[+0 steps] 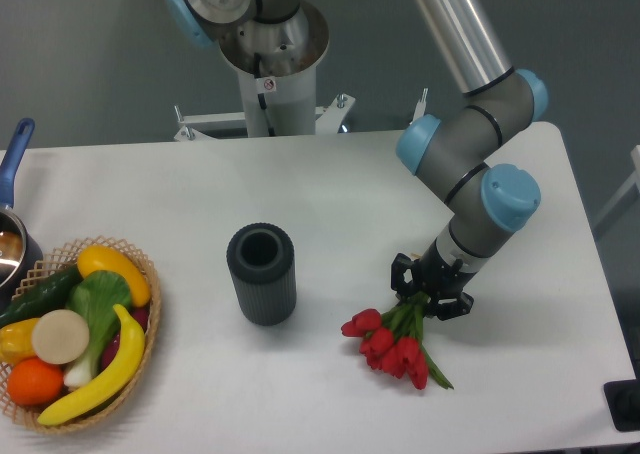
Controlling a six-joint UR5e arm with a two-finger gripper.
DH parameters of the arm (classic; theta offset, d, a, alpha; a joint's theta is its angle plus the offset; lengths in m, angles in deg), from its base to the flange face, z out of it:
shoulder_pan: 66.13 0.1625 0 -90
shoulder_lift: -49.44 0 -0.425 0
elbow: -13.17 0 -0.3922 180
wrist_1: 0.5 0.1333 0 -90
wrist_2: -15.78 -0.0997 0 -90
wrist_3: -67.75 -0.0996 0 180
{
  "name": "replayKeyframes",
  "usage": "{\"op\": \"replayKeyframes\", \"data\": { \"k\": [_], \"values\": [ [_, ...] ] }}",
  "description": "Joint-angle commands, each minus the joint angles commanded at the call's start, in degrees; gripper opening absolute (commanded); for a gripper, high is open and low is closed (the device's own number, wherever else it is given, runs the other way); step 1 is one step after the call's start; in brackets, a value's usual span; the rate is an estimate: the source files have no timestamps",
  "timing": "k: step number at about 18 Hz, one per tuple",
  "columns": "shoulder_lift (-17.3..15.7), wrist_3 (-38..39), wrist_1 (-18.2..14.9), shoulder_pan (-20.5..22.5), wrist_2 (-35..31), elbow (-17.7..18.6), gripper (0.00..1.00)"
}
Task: Pick up the flowers from the table
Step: 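Close the gripper on the tulip stems, then lift the grasped tulips up off the table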
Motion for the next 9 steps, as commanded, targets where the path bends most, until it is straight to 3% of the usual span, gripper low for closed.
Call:
{"op": "replayKeyframes", "data": {
  "k": [9],
  "values": [
    [-2.36,-0.09,0.26,0.09,0.00,-0.09,0.35]
  ]
}}
